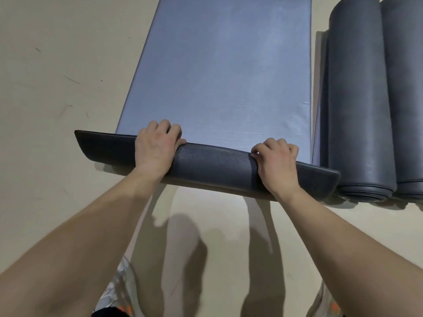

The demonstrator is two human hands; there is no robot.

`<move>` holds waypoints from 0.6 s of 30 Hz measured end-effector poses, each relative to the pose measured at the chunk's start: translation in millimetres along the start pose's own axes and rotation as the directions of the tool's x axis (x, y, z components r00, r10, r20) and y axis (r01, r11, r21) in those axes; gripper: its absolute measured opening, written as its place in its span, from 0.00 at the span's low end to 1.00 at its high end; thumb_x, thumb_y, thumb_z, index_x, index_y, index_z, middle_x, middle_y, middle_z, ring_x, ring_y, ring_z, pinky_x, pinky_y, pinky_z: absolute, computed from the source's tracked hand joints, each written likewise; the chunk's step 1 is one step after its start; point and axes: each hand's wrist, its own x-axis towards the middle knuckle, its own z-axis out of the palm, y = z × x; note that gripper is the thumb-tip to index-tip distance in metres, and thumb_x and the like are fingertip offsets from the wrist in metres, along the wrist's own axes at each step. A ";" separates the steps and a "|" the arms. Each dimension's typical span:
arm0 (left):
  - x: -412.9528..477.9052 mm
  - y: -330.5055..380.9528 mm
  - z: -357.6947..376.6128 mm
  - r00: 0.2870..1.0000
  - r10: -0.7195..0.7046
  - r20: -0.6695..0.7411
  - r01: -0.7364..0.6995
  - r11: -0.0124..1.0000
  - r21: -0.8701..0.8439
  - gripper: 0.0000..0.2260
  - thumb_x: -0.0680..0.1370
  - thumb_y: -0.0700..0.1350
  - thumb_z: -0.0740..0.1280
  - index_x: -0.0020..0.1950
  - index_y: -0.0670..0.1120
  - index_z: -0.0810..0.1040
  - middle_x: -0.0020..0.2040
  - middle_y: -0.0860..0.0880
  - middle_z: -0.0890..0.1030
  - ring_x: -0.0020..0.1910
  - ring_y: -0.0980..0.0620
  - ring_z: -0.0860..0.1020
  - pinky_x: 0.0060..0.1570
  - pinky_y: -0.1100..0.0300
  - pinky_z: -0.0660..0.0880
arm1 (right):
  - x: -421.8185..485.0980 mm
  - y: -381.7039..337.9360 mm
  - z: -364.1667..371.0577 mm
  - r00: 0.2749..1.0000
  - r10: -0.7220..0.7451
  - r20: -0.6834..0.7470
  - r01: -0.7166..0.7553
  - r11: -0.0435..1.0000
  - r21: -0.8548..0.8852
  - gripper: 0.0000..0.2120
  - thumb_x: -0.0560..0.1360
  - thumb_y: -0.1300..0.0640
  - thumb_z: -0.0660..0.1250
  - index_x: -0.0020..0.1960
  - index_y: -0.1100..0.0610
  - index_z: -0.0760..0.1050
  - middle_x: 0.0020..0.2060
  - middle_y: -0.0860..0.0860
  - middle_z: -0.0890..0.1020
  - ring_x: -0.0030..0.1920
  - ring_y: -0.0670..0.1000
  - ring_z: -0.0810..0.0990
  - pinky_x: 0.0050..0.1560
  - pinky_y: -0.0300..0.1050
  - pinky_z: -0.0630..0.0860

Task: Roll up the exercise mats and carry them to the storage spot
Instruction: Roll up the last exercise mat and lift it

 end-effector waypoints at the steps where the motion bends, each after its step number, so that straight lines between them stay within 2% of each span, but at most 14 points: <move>1: 0.4 -0.7 3.4 1.000 -0.018 0.010 0.018 0.999 -0.037 0.13 0.81 0.55 0.67 0.49 0.46 0.77 0.46 0.45 0.78 0.45 0.42 0.73 0.38 0.51 0.62 | 2.6 1.6 1.4 0.999 -0.028 0.018 0.028 0.999 -0.016 0.06 0.75 0.64 0.73 0.44 0.53 0.82 0.40 0.52 0.77 0.41 0.58 0.74 0.49 0.51 0.57; 3: -4.6 -3.4 6.6 0.996 -0.071 0.051 0.076 0.991 -0.109 0.14 0.82 0.57 0.65 0.49 0.46 0.78 0.46 0.46 0.79 0.46 0.43 0.75 0.37 0.52 0.63 | -2.3 -0.3 1.4 0.997 -0.072 0.029 0.074 0.993 -0.087 0.09 0.72 0.67 0.73 0.44 0.53 0.81 0.39 0.51 0.77 0.41 0.58 0.75 0.52 0.52 0.58; 5: -18.3 -7.0 8.6 0.993 -0.072 0.088 0.085 0.984 -0.155 0.15 0.84 0.57 0.60 0.50 0.47 0.79 0.47 0.48 0.80 0.48 0.44 0.76 0.39 0.50 0.69 | -20.9 -8.9 -1.8 0.995 -0.098 -0.025 0.093 0.983 -0.158 0.08 0.72 0.66 0.71 0.44 0.53 0.79 0.39 0.52 0.76 0.41 0.58 0.75 0.56 0.55 0.62; 7: -42.2 -12.3 10.3 0.997 0.033 0.065 -0.020 0.983 -0.184 0.17 0.84 0.57 0.57 0.53 0.48 0.80 0.50 0.49 0.81 0.50 0.45 0.78 0.41 0.49 0.75 | -45.7 -17.0 -2.8 0.991 -0.125 -0.052 0.115 0.979 -0.170 0.04 0.74 0.63 0.69 0.45 0.55 0.77 0.39 0.54 0.74 0.42 0.59 0.74 0.60 0.57 0.64; 9: -68.0 -21.6 16.9 0.986 0.166 0.017 -0.160 0.970 -0.185 0.19 0.82 0.58 0.58 0.59 0.45 0.81 0.58 0.48 0.83 0.57 0.44 0.81 0.49 0.49 0.79 | -64.1 -20.7 -0.3 0.991 -0.129 -0.036 0.122 0.980 -0.159 0.08 0.74 0.65 0.68 0.53 0.58 0.77 0.42 0.55 0.73 0.44 0.60 0.74 0.61 0.57 0.64; 11: -86.3 -34.2 28.0 0.965 0.259 0.043 -0.250 0.957 -0.145 0.24 0.80 0.57 0.67 0.68 0.43 0.78 0.71 0.45 0.77 0.69 0.44 0.77 0.65 0.48 0.74 | -63.4 -15.6 1.9 0.982 -0.174 -0.076 0.159 0.972 -0.172 0.13 0.72 0.69 0.66 0.55 0.58 0.77 0.44 0.56 0.75 0.45 0.60 0.75 0.58 0.56 0.64; 13: -91.9 -42.8 35.9 0.941 0.298 0.163 -0.287 0.954 -0.091 0.34 0.76 0.60 0.71 0.77 0.44 0.69 0.79 0.46 0.67 0.77 0.46 0.67 0.75 0.46 0.63 | -53.3 -9.8 0.8 0.948 -0.301 -0.107 0.279 0.943 -0.179 0.14 0.69 0.70 0.63 0.52 0.58 0.76 0.47 0.56 0.78 0.45 0.60 0.76 0.55 0.56 0.65; 14: -90.6 -43.8 38.7 0.933 0.295 0.204 -0.289 0.955 -0.061 0.37 0.76 0.61 0.70 0.80 0.46 0.65 0.81 0.48 0.62 0.79 0.47 0.63 0.77 0.45 0.59 | -47.4 -5.2 -0.8 0.917 -0.385 -0.106 0.360 0.912 -0.195 0.10 0.72 0.66 0.64 0.52 0.58 0.77 0.49 0.56 0.79 0.46 0.60 0.76 0.55 0.56 0.66; 15: -87.8 -42.6 40.0 0.932 0.279 0.231 -0.279 0.960 -0.034 0.39 0.76 0.62 0.70 0.81 0.48 0.62 0.82 0.49 0.60 0.81 0.47 0.60 0.78 0.44 0.57 | -41.7 0.5 0.2 0.886 -0.457 -0.077 0.434 0.877 -0.208 0.07 0.76 0.58 0.65 0.53 0.58 0.77 0.51 0.56 0.79 0.47 0.60 0.76 0.55 0.57 0.67; 17: -79.1 -38.1 42.6 0.934 0.247 0.258 -0.254 0.967 -0.008 0.38 0.75 0.62 0.71 0.81 0.50 0.62 0.82 0.50 0.61 0.80 0.44 0.59 0.77 0.40 0.57 | -36.1 7.3 -0.1 0.874 -0.484 0.047 0.475 0.829 -0.294 0.21 0.78 0.42 0.65 0.58 0.59 0.77 0.56 0.55 0.79 0.51 0.60 0.76 0.56 0.57 0.66; 18: -75.1 -37.2 43.4 0.936 0.234 0.264 -0.241 0.970 -0.006 0.38 0.74 0.60 0.73 0.80 0.50 0.65 0.81 0.48 0.64 0.79 0.42 0.61 0.76 0.39 0.59 | -36.7 5.9 -2.3 0.887 -0.448 0.113 0.458 0.824 -0.334 0.27 0.77 0.37 0.64 0.61 0.60 0.77 0.57 0.56 0.78 0.53 0.59 0.76 0.57 0.58 0.66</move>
